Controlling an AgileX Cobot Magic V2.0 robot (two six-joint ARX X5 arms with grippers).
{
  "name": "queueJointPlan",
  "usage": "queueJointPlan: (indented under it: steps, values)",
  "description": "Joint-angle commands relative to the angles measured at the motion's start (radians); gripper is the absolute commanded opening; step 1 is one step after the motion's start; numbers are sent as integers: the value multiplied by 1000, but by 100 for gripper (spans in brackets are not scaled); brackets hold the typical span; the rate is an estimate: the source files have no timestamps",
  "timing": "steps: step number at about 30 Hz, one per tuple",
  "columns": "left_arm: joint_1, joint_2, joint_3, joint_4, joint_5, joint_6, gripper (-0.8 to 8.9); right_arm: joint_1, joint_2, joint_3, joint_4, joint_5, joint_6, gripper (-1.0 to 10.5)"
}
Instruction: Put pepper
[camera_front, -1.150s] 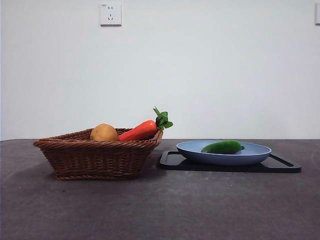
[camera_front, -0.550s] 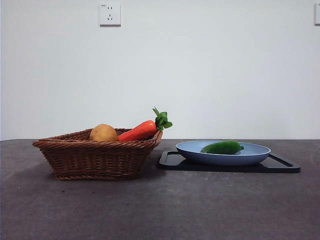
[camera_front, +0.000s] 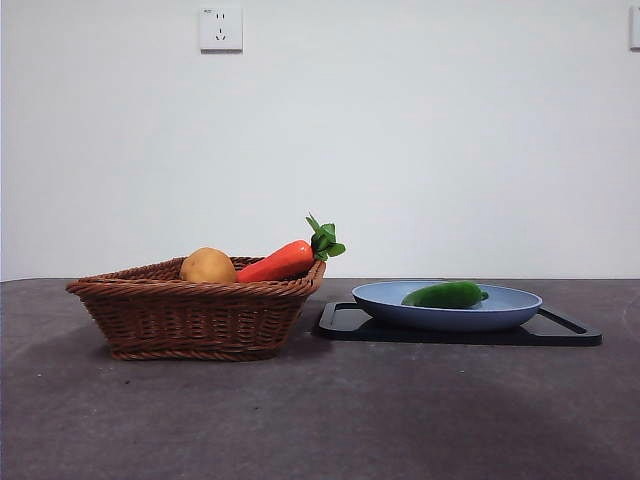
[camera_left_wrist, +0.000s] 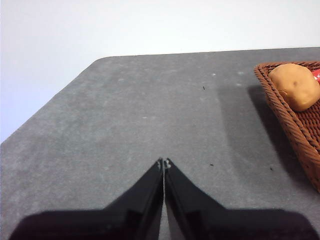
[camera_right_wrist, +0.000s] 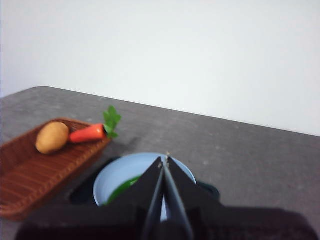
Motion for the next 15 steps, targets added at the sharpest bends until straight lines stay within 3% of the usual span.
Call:
queueJointPlan:
  steps: [1,5,12,15]
  values:
    - [3,-2,-11,9,-3,-6,8,-2,-55,-85,34,42,14,4]
    - [3,-2,-11,10,-3,-6,8,-1,-126,-194,33,97,19,4]
    - [3,-2,-11,10,-2,-6,8,-1,-219,-336,36,105,50,4]
    - [3,-2,-11,10,-2,-6,8,-1,-246,-376,39,145,71,4]
